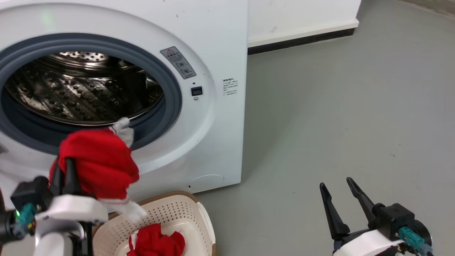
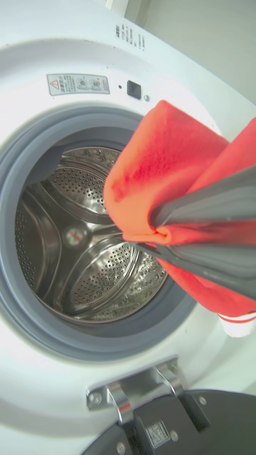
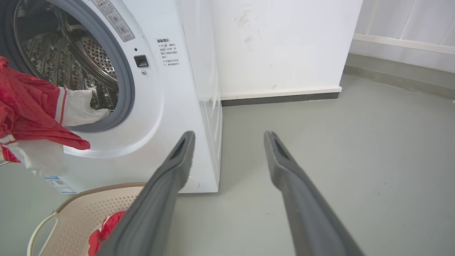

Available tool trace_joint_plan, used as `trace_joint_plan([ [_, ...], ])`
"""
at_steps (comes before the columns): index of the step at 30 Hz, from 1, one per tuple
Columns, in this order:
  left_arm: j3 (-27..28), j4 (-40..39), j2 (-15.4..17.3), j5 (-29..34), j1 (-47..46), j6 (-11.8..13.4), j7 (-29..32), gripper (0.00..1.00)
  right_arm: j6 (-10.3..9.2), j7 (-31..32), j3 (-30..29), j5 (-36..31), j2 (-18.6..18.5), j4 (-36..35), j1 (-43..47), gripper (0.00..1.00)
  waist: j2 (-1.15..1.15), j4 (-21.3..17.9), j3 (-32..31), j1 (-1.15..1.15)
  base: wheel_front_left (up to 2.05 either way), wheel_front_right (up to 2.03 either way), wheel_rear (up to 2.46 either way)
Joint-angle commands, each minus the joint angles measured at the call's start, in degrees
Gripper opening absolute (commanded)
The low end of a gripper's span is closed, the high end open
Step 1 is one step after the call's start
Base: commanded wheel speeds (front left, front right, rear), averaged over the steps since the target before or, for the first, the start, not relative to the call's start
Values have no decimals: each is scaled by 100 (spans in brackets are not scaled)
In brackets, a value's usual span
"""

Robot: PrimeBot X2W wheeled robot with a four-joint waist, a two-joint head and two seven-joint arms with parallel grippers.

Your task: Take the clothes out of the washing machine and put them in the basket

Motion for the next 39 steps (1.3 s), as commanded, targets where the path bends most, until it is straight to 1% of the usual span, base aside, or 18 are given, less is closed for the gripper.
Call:
trace_joint_plan([
  [1,-19,-207,-55,-20,174,47,25,0,-2,16,-17,-26,-1,-47,94,100,0,70,-7,2,0,0,0],
  [4,-98,-708,-238,-76,730,98,186,0,-2,66,-14,-59,1,-124,125,100,0,158,45,2,0,0,0],
  [7,-194,-1004,-424,-120,1192,170,333,0,-2,87,-2,-68,1,-207,108,100,0,232,210,2,0,0,0],
  [10,-253,-982,-590,-169,1504,239,316,0,-2,110,39,-91,1,-269,2,100,0,288,443,2,0,0,0],
  [14,-294,-560,-719,-226,1590,224,163,0,-2,104,87,-115,1,-324,-155,100,0,330,860,2,0,0,0],
  [21,-190,614,-738,-277,820,101,-25,0,-2,48,167,-162,1,-434,-556,100,0,321,1867,2,0,0,0],
  [27,20,1648,-540,-191,-270,-36,-58,0,-2,-14,204,-210,1,-535,-950,100,0,262,2850,2,0,0,0],
  [32,146,2545,-373,-117,-1154,-170,-48,0,-2,-81,296,-204,1,-565,-1262,100,0,134,3598,2,0,0,0],
  [33,167,2741,-365,-114,-1296,-204,-48,0,-2,-112,309,-209,1,-554,-1306,100,0,113,3709,2,0,0,0],
  [36,216,3370,-288,-123,-1694,-198,-49,0,-2,-168,359,-170,1,-519,-1449,100,0,51,4040,2,0,0,0],
  [37,216,3370,-288,-123,-1694,-198,-49,0,-2,-168,359,-170,1,-519,-1449,100,0,51,4040,2,0,0,0],
  [39,236,3824,-255,-153,-1927,-201,-49,0,-2,-216,402,-147,1,-479,-1509,100,0,11,4189,2,0,0,0],
])
